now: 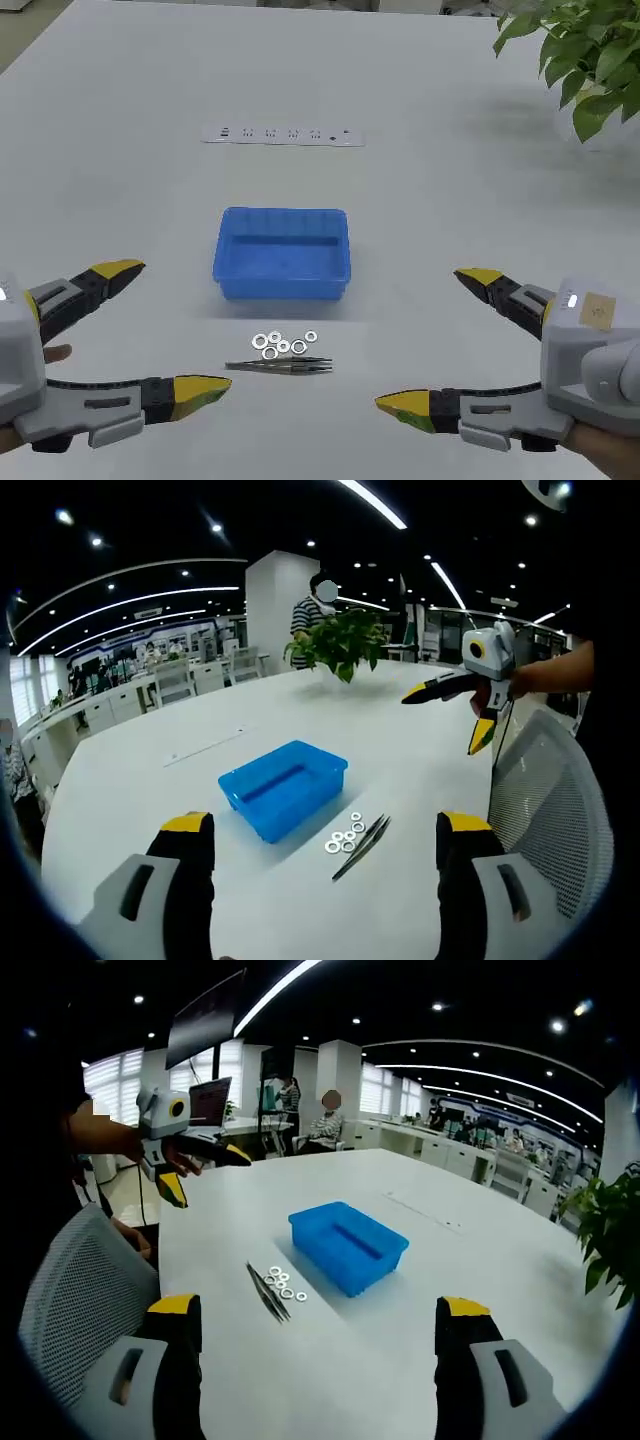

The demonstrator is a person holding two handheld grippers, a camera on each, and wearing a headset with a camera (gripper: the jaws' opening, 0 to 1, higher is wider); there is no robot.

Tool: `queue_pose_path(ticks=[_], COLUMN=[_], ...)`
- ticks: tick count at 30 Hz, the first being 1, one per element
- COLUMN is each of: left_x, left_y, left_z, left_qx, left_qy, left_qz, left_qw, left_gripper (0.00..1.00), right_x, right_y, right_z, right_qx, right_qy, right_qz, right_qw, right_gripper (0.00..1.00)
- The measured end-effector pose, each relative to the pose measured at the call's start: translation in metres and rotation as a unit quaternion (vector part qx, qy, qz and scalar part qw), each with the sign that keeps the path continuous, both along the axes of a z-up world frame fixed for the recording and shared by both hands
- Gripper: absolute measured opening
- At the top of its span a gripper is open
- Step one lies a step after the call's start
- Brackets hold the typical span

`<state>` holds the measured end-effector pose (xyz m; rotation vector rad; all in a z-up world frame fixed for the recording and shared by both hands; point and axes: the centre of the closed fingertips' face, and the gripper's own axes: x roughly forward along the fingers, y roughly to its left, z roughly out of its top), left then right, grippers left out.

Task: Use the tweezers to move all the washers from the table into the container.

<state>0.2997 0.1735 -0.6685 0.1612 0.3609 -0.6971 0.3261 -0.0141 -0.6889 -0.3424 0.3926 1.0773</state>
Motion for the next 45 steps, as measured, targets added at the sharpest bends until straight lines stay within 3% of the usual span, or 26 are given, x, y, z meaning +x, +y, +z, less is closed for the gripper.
queue_pose_path(ticks=[45], left_x=[-0.0014], left_y=[-0.0031], left_z=[0.0009], left_qx=[-0.001], left_qy=[0.001], left_qz=[-0.008], left_qw=[1.0], left_gripper=[0.98], right_x=[0.0009], right_y=[-0.0014], right_z=[0.0051], right_qx=[0.003], right_qy=[-0.001], right_qz=[0.003], right_qw=[1.0], right_gripper=[0.99])
